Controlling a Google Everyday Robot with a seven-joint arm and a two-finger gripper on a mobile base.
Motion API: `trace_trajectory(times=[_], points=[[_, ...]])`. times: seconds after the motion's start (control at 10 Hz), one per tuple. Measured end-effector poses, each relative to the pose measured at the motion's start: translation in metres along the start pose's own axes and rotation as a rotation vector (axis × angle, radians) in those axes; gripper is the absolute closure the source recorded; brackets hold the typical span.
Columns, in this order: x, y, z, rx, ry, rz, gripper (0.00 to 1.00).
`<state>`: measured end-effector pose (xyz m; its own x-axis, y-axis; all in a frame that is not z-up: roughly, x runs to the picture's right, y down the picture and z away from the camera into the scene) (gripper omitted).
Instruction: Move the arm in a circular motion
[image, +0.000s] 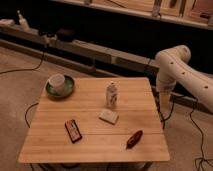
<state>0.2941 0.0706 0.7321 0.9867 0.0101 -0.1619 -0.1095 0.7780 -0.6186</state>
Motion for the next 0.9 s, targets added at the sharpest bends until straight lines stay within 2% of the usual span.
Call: trace_trajectory(times=[0.2, 0.4, 0.5, 0.7, 0.8, 0.9], points=[[-0.060, 0.060, -0.016, -0.004, -0.014, -0.091, 0.35], [-0.124, 0.115, -0.033, -0.004, -0.049, -0.243, 0.35], [-0.161, 0.143, -0.044, -0.007, -0.084, -0.339, 0.35], [-0.230, 0.182, -0.067, -0.009, -0.175, -0.525, 0.35], [-0.270, 0.195, -0.085, -0.001, -0.241, -0.631, 0.35], [-0.296, 0.198, -0.098, 0.007, -0.289, -0.697, 0.35]])
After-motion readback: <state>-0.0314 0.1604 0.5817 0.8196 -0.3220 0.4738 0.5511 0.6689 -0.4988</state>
